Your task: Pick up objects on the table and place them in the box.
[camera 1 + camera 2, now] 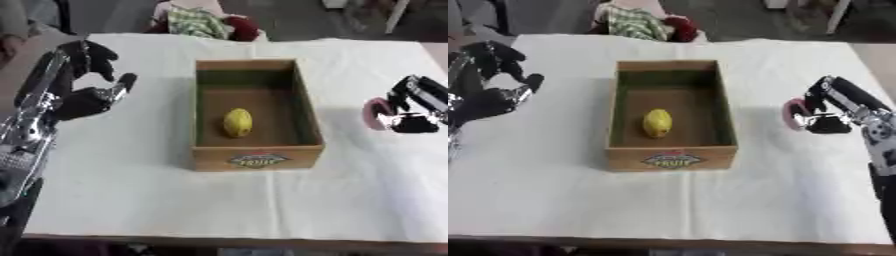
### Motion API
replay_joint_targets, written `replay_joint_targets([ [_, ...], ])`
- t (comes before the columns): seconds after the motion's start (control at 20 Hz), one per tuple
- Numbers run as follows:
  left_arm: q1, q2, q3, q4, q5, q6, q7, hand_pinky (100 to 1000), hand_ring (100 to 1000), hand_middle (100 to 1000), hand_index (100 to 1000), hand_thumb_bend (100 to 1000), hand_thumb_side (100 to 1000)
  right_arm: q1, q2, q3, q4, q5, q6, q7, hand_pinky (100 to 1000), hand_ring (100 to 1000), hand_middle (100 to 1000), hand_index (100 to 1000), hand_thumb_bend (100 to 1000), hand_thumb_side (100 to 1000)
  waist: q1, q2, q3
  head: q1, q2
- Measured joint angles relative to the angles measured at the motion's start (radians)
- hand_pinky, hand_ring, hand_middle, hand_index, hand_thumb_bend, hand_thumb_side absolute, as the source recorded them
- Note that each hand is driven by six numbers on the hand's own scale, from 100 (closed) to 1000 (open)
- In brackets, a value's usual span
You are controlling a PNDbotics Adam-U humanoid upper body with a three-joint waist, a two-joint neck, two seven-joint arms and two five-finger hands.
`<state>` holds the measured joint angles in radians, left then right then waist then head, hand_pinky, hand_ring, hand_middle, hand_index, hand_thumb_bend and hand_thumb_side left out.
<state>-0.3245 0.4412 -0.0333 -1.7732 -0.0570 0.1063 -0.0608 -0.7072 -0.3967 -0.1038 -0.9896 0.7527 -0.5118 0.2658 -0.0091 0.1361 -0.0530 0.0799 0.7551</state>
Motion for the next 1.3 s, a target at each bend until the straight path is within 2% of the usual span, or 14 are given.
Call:
replay_joint_targets([
  [0.2,0.008,0.0,0.001,0.0,0.005,0.001,0.001,703,477,437,612,421,100,-0.042,0.013,0.018,-0.031,-0.03,-0.008,-0.063,542,513,172,199,100,185,-0.001,-0.005,0.005,-0.003,0.0],
  [0.35,0.008,0.0,0.003,0.0,0.008,0.002,0.002,704,477,437,612,421,100,-0.099,0.035,0.042,-0.045,-0.05,-0.016,-0.076,546,515,174,201,100,174,-0.001,-0.009,0.014,-0.005,0.0],
  [0.6,0.009,-0.002,0.003,0.0,0.012,0.002,0.002,704,477,437,612,419,100,-0.177,0.089,0.083,-0.047,-0.057,-0.039,-0.057,550,517,179,206,100,183,-0.001,-0.009,0.036,-0.013,0.0],
  [0.8,0.009,-0.004,0.003,-0.001,0.013,0.002,0.001,704,477,437,613,417,100,-0.209,0.142,0.123,-0.006,-0.037,-0.073,-0.022,558,525,187,217,100,208,0.0,-0.009,0.049,-0.021,0.0],
  [0.85,0.009,-0.007,0.003,-0.001,0.014,0.002,0.001,704,477,437,613,417,100,-0.212,0.155,0.135,0.011,-0.025,-0.086,-0.01,559,526,189,219,100,165,0.001,-0.009,0.05,-0.021,0.0],
  [0.9,0.009,-0.01,0.003,-0.001,0.014,0.002,0.001,705,477,437,613,416,100,-0.213,0.167,0.146,0.027,-0.015,-0.098,0.001,559,526,189,220,100,213,0.001,-0.008,0.051,-0.021,0.0],
  [1.0,0.009,-0.011,0.003,-0.001,0.014,0.003,0.0,705,477,437,613,414,100,-0.214,0.188,0.163,0.06,0.011,-0.122,0.022,561,530,199,233,100,222,0.001,-0.006,0.053,-0.022,0.0],
  [1.2,0.009,-0.011,0.003,-0.001,0.014,0.005,-0.001,705,477,437,613,412,100,-0.213,0.217,0.179,0.103,0.051,-0.15,0.044,565,546,258,311,100,243,0.001,-0.003,0.054,-0.022,0.0],
  [1.3,0.009,-0.011,0.003,-0.001,0.014,0.006,-0.002,705,477,437,613,411,100,-0.211,0.22,0.184,0.109,0.072,-0.153,0.047,578,569,361,406,100,254,0.001,-0.002,0.052,-0.022,0.0],
])
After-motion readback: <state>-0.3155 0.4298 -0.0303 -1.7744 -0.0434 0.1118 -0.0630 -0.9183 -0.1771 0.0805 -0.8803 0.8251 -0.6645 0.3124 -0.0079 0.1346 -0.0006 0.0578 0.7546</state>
